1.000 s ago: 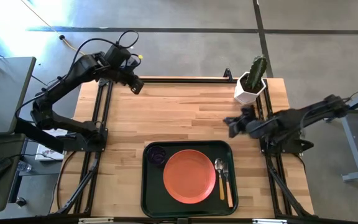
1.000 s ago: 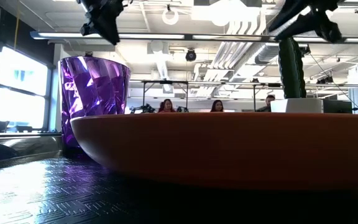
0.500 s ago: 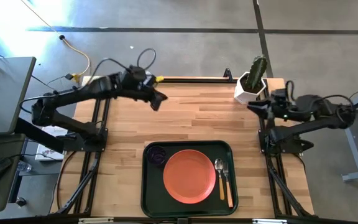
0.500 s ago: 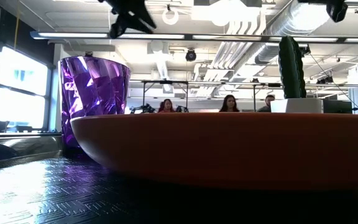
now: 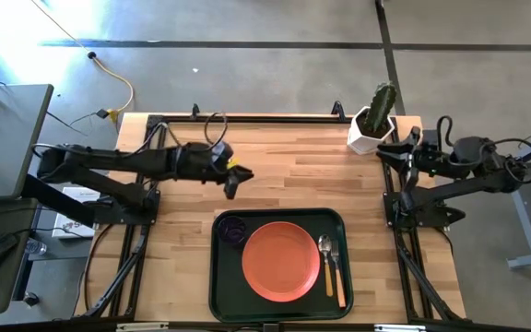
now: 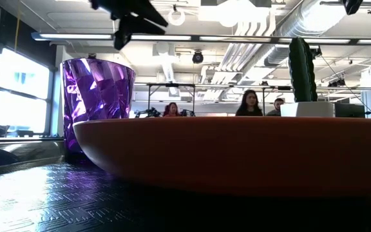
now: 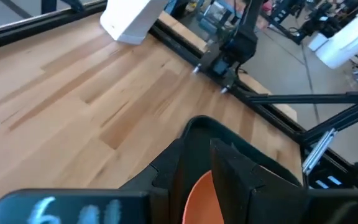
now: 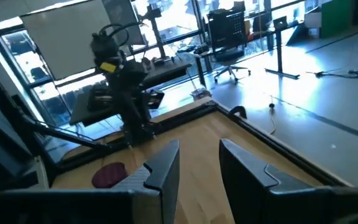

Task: Pick and place plate/cup/fork/spoon on tray
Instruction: Return to Home Position

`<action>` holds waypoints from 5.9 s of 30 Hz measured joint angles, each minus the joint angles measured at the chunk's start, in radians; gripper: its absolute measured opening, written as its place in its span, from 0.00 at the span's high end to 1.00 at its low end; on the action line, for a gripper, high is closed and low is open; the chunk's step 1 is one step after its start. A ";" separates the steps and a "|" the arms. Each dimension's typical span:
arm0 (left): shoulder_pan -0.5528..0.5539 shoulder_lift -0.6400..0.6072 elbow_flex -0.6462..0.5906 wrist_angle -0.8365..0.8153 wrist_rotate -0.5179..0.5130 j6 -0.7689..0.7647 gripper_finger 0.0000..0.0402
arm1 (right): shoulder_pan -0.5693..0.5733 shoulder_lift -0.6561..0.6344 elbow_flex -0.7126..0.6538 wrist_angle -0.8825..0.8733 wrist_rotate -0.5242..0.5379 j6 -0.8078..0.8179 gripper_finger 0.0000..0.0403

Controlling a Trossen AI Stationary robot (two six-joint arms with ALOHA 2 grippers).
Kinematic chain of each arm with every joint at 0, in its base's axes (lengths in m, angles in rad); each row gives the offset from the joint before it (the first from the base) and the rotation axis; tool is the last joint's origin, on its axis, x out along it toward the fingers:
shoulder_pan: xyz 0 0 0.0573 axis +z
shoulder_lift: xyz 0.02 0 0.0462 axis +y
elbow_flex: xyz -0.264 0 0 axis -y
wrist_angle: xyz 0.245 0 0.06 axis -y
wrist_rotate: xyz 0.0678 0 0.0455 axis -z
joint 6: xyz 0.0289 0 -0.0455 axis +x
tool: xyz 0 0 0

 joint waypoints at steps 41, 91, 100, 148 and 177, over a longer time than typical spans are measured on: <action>-0.077 -1.037 -0.892 0.406 0.061 0.244 0.82 | 0.000 0.002 0.000 0.045 0.497 0.276 0.74; -0.068 -1.097 -0.905 0.356 0.056 0.436 0.82 | 0.001 -0.330 -0.079 -0.113 -0.355 0.009 0.74; -0.068 -1.091 -0.904 0.347 0.059 0.436 0.82 | 0.001 -0.330 -0.385 0.229 -0.539 0.022 0.74; -0.068 -1.091 -0.906 0.348 0.059 0.436 0.82 | 0.000 -0.326 -0.852 0.628 -0.518 0.065 0.74; -0.068 -1.091 -0.906 0.348 0.059 0.436 0.82 | 0.000 -0.326 -0.852 0.627 -0.518 0.063 0.74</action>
